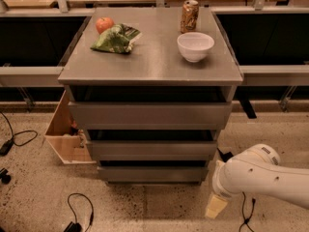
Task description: Open bottom drawer
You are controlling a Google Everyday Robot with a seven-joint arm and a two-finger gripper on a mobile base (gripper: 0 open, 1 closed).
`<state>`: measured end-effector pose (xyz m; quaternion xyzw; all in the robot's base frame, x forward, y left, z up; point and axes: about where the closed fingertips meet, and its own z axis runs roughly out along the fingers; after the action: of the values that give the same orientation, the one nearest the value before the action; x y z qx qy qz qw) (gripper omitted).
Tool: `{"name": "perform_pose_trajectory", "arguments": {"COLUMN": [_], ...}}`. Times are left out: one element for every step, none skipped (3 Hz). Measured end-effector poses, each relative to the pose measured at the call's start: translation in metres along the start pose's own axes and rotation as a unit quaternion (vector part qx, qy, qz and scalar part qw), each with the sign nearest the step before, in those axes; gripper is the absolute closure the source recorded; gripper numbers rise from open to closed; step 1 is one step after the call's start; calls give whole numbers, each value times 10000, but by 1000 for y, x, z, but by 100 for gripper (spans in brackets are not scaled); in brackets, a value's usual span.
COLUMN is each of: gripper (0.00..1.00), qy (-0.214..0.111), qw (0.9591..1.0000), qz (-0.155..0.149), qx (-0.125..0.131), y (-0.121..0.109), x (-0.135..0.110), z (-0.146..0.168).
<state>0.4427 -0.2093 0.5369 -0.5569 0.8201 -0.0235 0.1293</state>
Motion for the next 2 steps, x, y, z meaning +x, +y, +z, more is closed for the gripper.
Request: {"name": "perform_pose_trajectory", "arguments": {"gripper": [0, 0], "qy": [82, 93], "qw": [9999, 9991], "qz": [-76, -374], "qx": [124, 202], "y": [-14, -31], "x": [4, -2], "z": [51, 93]}}
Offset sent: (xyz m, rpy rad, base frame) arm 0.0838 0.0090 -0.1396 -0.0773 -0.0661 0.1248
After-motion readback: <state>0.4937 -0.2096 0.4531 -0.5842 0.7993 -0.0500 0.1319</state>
